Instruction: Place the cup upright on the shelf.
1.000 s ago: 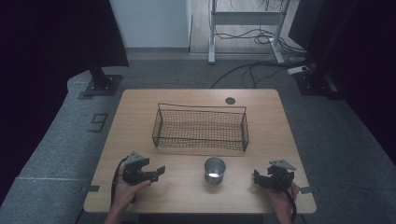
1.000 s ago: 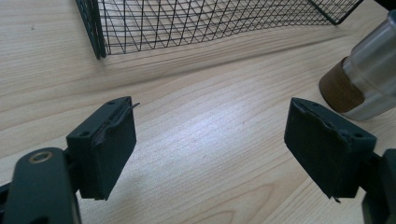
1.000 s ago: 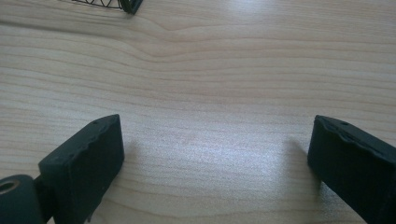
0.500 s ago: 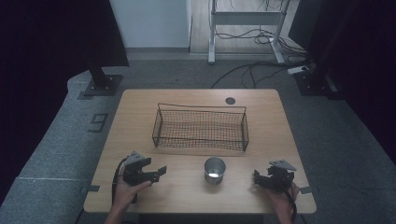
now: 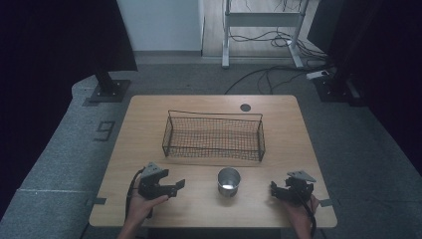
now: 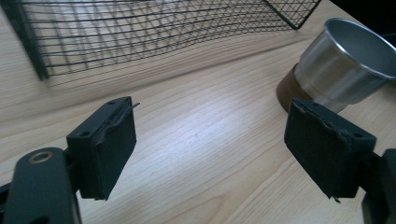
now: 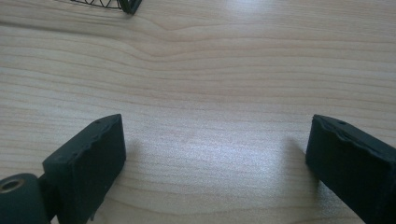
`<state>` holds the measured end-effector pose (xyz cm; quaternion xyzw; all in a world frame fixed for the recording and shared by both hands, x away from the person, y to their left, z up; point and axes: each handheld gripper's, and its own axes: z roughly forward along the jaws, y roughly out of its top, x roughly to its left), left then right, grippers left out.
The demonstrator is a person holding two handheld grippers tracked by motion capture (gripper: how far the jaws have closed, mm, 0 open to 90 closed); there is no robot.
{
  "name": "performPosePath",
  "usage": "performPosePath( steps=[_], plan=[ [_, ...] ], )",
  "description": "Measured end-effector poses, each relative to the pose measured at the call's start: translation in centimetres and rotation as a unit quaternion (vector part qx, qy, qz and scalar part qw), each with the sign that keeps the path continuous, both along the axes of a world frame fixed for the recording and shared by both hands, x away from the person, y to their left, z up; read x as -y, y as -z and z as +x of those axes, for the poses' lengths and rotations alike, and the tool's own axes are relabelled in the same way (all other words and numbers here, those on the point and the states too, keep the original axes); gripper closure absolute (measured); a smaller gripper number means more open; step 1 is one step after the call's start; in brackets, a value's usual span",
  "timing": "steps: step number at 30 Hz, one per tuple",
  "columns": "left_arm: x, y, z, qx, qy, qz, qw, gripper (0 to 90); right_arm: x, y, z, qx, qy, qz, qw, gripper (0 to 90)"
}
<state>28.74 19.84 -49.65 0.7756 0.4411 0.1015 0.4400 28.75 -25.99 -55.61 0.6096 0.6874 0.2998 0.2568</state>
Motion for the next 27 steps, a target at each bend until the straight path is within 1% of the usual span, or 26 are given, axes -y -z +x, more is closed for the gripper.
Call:
performPosePath(
  steps=[5,12,15,21,25,27],
  plan=[
    [0.7,-0.1,-0.1,0.0,0.008,0.002,1.0,17.0,0.0,0.0,0.0,0.0,0.0,0.0,1.0,4.8],
    [1.8,-0.5,-0.2,0.004,0.02,0.001,0.9998,17.0,0.0,0.0,0.0,0.0,0.001,0.001,1.0,5.1],
    [2.2,-0.5,-0.2,0.002,0.024,0.003,0.9997,17.0,0.0,0.0,-0.1,0.0,0.001,0.0,1.0,5.3],
    [3.8,-0.4,-0.1,-0.002,0.036,0.008,0.9993,17.0,0.0,0.0,-0.1,0.0,0.001,0.0,1.0,5.4],
    [4.2,-0.5,0.0,-0.004,0.036,0.011,0.9993,16.9,0.1,0.0,-0.1,0.0,0.002,0.0,1.0,5.5],
    [4.2,-0.7,0.0,-0.005,0.031,0.008,0.9995,16.9,0.1,0.0,-0.1,0.001,0.002,0.0,1.0,5.6]
  ],
)
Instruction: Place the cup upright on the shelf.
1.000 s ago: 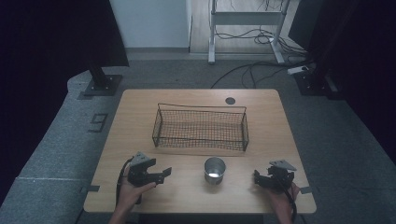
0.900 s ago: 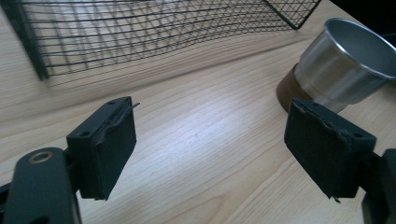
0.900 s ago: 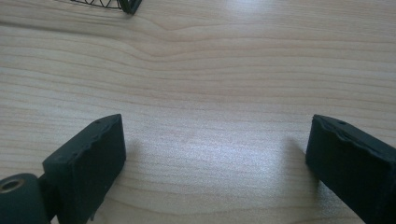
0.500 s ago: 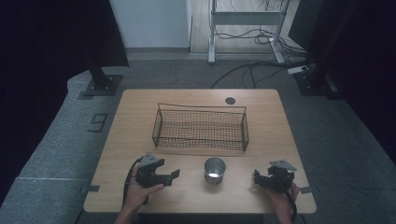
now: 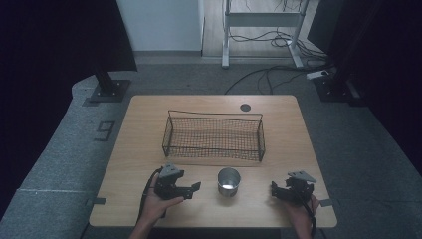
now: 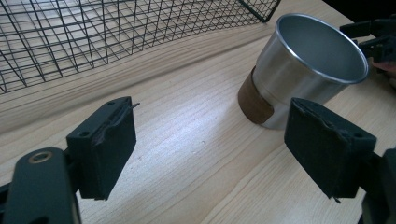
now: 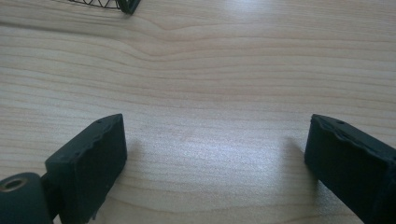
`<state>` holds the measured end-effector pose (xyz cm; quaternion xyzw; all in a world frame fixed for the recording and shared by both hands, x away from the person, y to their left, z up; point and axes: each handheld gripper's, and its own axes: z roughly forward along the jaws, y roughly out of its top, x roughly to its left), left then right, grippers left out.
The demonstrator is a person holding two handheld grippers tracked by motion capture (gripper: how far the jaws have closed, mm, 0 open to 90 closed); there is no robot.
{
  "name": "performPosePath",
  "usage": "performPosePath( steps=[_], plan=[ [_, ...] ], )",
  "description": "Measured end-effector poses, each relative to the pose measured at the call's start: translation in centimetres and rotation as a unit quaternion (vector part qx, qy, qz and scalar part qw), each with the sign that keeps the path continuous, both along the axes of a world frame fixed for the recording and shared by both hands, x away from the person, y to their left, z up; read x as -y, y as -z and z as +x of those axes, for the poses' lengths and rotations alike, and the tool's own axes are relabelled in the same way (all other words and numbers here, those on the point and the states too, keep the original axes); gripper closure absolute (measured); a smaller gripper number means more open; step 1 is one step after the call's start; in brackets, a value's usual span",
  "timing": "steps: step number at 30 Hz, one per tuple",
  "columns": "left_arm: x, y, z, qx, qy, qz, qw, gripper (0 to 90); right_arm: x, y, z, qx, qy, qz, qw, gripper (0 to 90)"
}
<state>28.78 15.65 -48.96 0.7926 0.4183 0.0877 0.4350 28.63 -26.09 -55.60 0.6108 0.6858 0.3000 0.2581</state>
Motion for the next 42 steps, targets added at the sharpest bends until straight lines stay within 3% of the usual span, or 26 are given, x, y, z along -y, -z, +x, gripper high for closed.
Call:
performPosePath(
  steps=[7,25,42],
  plan=[
    [0.4,-0.4,0.3,-0.001,-0.018,-0.005,0.9998,17.0,0.1,0.0,-0.1,0.001,0.001,0.001,1.0,6.1],
    [3.5,-0.5,0.7,-0.011,0.006,-0.005,0.9999,15.7,0.3,0.0,-0.2,0.003,0.007,0.0,1.0,7.8],
    [5.9,-0.6,0.5,-0.007,0.027,0.003,0.9996,14.9,0.3,0.0,-0.3,0.004,0.008,-0.001,1.0,8.3]
  ],
)
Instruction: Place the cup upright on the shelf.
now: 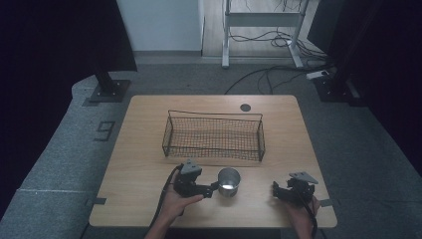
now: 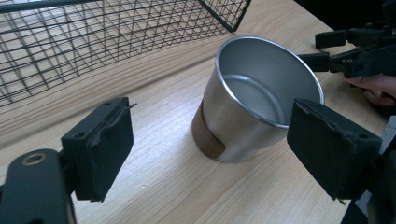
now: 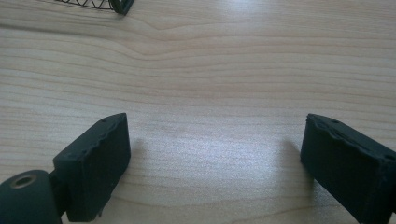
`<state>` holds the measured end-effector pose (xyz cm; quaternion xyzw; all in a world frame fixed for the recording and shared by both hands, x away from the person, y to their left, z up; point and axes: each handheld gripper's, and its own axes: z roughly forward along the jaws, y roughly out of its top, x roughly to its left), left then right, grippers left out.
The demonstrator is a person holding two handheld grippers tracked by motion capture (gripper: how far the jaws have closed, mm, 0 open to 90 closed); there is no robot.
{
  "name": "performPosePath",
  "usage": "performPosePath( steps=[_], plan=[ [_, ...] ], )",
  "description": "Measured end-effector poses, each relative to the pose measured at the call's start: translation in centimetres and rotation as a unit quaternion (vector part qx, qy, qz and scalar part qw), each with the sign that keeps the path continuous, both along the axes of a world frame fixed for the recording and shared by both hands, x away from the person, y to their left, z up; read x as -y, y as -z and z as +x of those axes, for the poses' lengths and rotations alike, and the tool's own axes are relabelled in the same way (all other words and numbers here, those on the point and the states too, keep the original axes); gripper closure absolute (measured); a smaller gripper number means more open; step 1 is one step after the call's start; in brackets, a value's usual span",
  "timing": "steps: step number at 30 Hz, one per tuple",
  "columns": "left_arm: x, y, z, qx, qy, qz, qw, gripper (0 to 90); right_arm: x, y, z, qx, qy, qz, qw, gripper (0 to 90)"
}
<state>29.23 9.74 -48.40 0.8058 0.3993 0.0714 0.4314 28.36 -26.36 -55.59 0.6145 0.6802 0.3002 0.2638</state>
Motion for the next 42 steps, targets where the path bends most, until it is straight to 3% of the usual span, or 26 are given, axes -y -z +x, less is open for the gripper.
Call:
performPosePath(
  steps=[7,22,31,42],
  plan=[
    [0.9,-0.1,-0.1,0.007,-0.003,0.004,1.0,14.8,0.0,0.0,0.0,0.0,0.0,0.0,1.0,8.4],
    [3.1,-0.4,-0.2,0.014,0.016,0.014,0.9997,13.2,0.0,0.0,0.0,0.0,0.0,0.0,1.0,8.5],
    [4.0,-0.3,-0.2,0.008,0.026,0.017,0.9995,6.2,0.0,0.0,0.0,0.0,0.0,0.0,1.0,8.5],
    [5.6,0.4,0.2,0.008,0.039,0.037,0.9985,0.8,0.0,0.0,0.0,0.0,0.0,0.0,1.0,8.5]
  ],
)
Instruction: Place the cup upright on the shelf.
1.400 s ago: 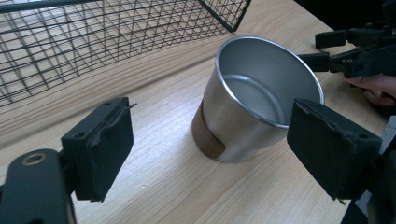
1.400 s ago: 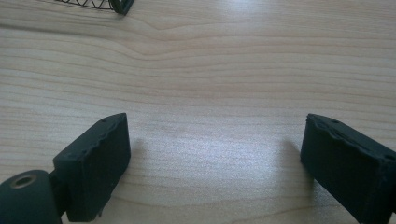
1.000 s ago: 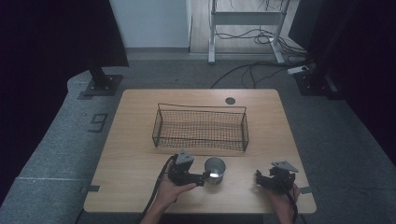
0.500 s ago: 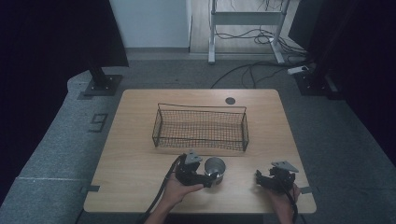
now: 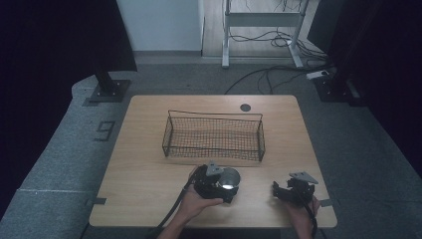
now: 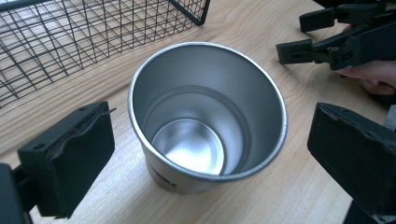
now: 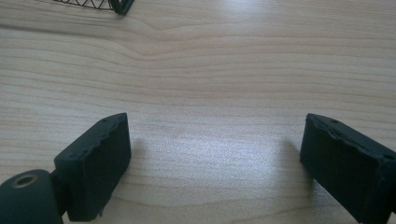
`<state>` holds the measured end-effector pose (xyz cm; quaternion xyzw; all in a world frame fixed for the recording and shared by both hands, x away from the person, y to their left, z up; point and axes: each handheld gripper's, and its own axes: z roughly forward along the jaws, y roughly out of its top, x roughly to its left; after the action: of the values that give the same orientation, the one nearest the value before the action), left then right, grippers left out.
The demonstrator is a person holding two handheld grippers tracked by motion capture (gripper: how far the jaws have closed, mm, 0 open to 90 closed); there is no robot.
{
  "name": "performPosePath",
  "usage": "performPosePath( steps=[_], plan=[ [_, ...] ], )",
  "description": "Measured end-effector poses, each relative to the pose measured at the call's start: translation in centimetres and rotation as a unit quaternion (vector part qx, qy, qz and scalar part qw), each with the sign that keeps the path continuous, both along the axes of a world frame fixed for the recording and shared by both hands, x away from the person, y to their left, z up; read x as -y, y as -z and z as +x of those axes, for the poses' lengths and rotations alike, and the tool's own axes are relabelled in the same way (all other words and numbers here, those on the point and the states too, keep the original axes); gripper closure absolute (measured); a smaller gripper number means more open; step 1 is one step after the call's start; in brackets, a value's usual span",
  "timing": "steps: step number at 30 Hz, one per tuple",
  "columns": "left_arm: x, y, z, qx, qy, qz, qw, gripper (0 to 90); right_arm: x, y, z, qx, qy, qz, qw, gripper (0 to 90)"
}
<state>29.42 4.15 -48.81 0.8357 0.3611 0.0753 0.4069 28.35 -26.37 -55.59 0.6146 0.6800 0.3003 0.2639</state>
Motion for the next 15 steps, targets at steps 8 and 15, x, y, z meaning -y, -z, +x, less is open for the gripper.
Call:
performPosePath(
  steps=[8,15],
  plan=[
    [1.2,0.6,0.3,0.003,-0.002,0.016,0.9999,1.2,0.0,0.0,0.0,0.0,0.0,0.0,1.0,8.5],
    [1.7,1.2,0.6,0.007,-0.012,0.028,0.9995,8.4,0.0,0.0,0.0,0.0,0.0,0.0,1.0,8.5]
  ],
)
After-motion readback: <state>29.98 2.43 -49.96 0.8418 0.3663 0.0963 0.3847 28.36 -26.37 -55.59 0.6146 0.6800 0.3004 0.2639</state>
